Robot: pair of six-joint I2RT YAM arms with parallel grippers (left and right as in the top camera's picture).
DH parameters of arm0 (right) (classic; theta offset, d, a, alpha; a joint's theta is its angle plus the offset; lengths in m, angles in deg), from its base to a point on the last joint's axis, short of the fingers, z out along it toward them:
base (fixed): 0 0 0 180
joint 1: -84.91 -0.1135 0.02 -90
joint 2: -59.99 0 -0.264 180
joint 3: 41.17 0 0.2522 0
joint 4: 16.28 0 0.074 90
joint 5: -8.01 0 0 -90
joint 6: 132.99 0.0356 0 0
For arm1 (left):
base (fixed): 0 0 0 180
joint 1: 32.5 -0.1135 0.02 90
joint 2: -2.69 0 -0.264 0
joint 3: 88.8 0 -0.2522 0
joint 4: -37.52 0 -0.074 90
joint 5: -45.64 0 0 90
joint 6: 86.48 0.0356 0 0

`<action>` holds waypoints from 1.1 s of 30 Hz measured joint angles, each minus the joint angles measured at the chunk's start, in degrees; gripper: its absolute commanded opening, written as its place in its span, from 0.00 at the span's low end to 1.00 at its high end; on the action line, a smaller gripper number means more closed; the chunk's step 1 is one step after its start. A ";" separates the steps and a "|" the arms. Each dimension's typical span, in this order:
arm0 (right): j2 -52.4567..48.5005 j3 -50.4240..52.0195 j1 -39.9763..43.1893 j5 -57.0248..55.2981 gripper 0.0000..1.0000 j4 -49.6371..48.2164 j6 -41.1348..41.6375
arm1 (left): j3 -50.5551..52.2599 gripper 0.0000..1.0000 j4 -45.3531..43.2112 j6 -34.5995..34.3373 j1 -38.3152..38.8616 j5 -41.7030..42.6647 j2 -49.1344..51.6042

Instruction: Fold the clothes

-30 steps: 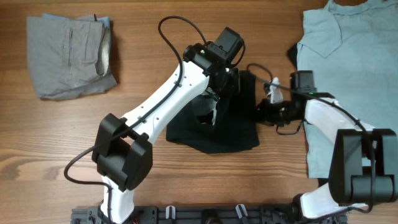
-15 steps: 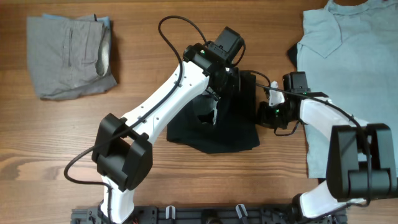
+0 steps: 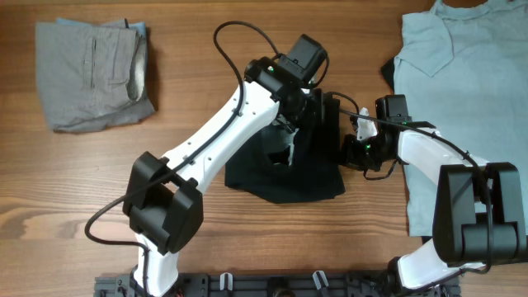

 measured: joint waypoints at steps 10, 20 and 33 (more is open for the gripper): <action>-0.02 0.00 0.00 0.00 0.05 0.00 0.00 | -0.04 0.27 -4.04 -0.61 2.86 -1.25 0.00; 0.00 -0.70 0.07 1.68 0.31 1.51 0.46 | -0.63 1.00 -1.27 -0.57 5.20 -4.76 -0.50; 21.07 -7.08 3.82 -0.24 0.71 9.79 -0.17 | -0.76 0.04 4.07 6.21 -5.99 -5.03 -5.66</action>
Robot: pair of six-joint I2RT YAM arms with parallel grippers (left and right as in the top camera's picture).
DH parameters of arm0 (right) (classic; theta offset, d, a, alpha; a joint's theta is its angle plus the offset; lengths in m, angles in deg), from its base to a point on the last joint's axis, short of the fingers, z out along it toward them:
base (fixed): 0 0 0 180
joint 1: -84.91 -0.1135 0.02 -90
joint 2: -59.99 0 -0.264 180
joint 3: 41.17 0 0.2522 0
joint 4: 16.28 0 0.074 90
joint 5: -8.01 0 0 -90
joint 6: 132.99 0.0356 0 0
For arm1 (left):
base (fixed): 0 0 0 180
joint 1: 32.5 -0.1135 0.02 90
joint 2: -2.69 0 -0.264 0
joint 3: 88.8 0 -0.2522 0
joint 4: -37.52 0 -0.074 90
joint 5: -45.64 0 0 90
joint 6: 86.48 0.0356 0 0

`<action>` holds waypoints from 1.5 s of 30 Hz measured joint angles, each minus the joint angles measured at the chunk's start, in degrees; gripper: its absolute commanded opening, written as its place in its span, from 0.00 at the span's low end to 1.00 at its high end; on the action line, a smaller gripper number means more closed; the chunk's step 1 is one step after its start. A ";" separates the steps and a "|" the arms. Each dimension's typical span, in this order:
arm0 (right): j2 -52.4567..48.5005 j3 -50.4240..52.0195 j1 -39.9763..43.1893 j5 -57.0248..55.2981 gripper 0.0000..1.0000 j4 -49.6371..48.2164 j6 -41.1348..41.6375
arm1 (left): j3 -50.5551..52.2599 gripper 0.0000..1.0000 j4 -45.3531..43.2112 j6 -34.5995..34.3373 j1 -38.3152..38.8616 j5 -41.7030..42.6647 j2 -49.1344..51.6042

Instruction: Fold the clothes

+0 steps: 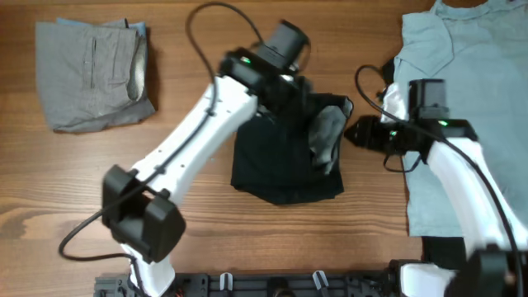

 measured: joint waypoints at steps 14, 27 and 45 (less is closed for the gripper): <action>3.48 -0.98 -7.43 3.61 0.14 0.50 -3.72 | 6.21 0.10 0.02 6.82 -5.66 0.52 -0.33; -19.78 1.14 -9.66 -9.20 0.08 -3.91 3.21 | 18.21 0.21 -4.24 7.82 -5.64 5.75 -0.33; -5.79 -2.29 -9.27 -6.27 0.33 -1.07 3.39 | 39.67 0.04 -11.08 0.85 -7.08 8.46 -0.87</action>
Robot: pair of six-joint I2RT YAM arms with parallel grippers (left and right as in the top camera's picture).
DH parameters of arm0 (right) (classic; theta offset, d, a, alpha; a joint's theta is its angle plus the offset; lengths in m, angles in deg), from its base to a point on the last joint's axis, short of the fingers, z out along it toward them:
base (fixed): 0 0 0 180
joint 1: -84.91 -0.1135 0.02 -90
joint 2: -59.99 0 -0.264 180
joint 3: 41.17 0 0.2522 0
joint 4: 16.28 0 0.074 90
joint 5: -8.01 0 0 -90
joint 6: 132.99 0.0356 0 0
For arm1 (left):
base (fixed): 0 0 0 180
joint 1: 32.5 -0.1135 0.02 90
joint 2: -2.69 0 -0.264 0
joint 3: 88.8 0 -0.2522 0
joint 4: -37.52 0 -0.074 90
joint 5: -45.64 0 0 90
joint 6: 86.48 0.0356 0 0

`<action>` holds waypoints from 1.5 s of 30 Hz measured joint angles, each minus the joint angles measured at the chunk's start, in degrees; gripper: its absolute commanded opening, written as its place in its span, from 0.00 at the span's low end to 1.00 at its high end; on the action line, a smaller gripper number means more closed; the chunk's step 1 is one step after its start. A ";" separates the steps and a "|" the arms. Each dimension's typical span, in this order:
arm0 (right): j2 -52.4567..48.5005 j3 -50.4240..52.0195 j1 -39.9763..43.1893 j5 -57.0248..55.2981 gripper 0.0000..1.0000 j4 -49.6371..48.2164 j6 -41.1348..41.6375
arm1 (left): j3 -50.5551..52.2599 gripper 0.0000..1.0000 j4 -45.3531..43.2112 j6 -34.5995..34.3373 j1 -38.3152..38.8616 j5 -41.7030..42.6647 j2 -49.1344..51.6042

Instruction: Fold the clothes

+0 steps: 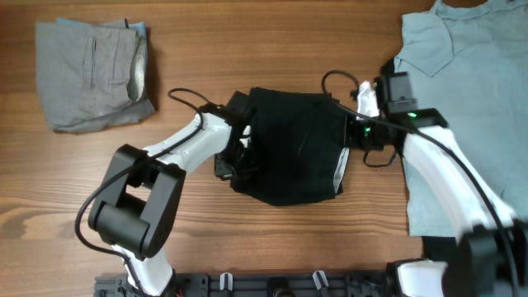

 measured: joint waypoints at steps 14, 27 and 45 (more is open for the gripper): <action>-4.04 -0.59 -0.57 3.52 0.35 -11.10 7.87 | -6.32 0.16 -16.85 2.69 -17.51 -2.82 -0.04; -20.50 -0.33 -3.74 7.56 0.15 -12.24 21.92 | -34.73 0.71 9.79 7.15 -17.33 1.49 0.04; -15.47 -0.35 1.09 9.11 0.31 -6.97 5.35 | -17.49 0.68 21.57 9.84 -11.63 12.39 0.02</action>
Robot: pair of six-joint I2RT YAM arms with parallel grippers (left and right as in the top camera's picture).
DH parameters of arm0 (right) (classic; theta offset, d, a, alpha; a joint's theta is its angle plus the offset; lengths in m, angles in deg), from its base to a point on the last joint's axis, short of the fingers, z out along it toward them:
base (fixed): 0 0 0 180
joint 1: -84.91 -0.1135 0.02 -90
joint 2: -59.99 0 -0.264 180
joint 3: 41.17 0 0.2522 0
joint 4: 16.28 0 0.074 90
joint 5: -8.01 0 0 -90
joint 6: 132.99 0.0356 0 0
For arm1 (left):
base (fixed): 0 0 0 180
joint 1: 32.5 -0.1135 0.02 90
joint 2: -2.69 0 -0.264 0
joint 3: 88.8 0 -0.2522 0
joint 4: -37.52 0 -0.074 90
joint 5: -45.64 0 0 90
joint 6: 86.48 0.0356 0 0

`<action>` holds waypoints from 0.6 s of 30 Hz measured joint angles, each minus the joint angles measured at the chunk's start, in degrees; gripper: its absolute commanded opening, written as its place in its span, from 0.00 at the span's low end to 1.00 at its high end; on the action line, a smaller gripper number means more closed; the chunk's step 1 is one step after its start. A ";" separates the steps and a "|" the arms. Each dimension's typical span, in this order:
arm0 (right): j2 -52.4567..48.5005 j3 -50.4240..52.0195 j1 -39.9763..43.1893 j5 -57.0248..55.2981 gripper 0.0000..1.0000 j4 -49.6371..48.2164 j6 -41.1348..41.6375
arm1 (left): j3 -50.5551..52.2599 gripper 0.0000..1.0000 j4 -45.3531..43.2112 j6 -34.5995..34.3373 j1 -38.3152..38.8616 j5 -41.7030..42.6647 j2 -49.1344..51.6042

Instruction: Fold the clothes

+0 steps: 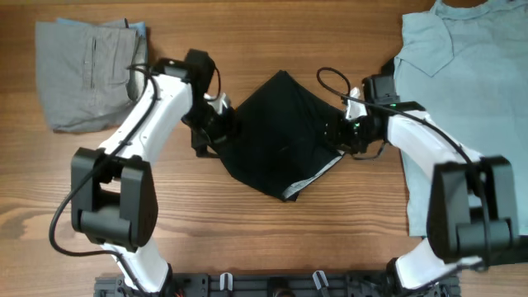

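A black folded garment (280,136) lies mid-table, turned like a diamond with one corner pointing away and a pale inner edge showing at its near right. My left gripper (226,124) is at its left corner and appears shut on the cloth. At the garment's right corner, my right gripper (337,134) likewise looks shut on the fabric. The fingertips of both are partly buried in the dark cloth.
A folded grey garment (92,73) lies at the far left. A light blue shirt (466,107) is spread along the right side, under the right arm. Bare wooden table (247,239) runs along the near edge.
The black garment has been rotated from roughly square to a diamond. My left gripper has shifted up and away along its left edge; my right gripper has dropped a little toward the right corner.
At first my left arm reached over the black garment with the right gripper at its right edge. Then the left gripper held a flap over it. Later it lay flat and square with a gripper at each side. Now it sits turned diagonally.
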 measured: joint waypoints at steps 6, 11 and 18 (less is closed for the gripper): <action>13.29 0.00 0.42 0.00 0.04 0.15 -5.79 | 0.59 0.79 1.14 3.85 -0.87 3.41 -2.01; 17.94 -0.13 0.02 0.00 0.04 1.36 -5.99 | 0.79 0.96 1.29 2.99 -2.23 1.09 -12.76; 8.59 -0.13 -2.40 -0.02 0.04 2.97 -2.01 | 4.31 1.00 -1.73 -7.10 -2.21 -5.73 -24.35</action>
